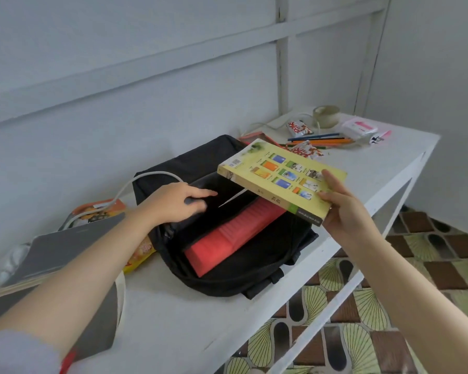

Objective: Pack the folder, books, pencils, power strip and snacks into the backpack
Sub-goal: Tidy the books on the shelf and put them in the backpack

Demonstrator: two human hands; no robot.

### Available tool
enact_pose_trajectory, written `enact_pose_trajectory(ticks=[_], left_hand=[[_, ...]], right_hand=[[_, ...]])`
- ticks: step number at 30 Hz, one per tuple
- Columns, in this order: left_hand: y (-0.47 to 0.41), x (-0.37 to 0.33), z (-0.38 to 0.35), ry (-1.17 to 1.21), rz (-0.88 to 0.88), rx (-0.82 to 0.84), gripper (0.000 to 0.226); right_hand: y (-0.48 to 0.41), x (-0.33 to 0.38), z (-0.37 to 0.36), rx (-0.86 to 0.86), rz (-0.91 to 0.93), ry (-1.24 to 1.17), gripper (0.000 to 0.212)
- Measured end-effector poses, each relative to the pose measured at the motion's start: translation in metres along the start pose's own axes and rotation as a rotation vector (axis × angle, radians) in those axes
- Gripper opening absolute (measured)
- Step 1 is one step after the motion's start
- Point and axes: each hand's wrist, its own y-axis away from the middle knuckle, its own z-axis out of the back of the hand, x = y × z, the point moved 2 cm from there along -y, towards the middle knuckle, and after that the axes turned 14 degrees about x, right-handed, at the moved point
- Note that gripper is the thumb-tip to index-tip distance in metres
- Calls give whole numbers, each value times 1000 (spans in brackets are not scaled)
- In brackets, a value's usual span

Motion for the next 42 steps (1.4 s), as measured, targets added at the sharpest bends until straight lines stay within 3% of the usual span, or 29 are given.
enact_pose_trajectory(ticks=[3, 7, 16, 24, 27, 30, 32, 34, 37, 42], left_hand=[[4, 2, 1, 1, -2, 29, 68], [4, 0, 15, 29, 5, 9, 80], [14, -19, 51, -161, 21, -135, 75], [23, -31, 59, -306, 51, -302, 76], [24, -32, 63, -321, 56, -310, 76], [25, -34, 66, -322, 47, -315, 76], [25, -35, 68, -323, 41, -317, 76], [27, -34, 70, -323, 37, -321, 75], [28, -32, 74, -312, 37, -323, 75], [27, -29, 79, -282, 41, -289, 75]], right_hand=[[8, 4, 9, 20, -39, 44, 50], [19, 11, 24, 92, -125, 150, 48], [27, 10, 22, 215, -237, 227, 48], [-8, -23, -21, 69, -187, 142, 48], [-20, -31, -41, 43, -142, 93, 54], [-32, -43, -61, 127, -174, 25, 69], [-41, -49, -71, 221, -237, 164, 81], [-50, -52, -75, 284, -270, 453, 87], [-60, -55, -73, 292, -251, 812, 93], [-70, -71, -78, 224, -237, 916, 87]])
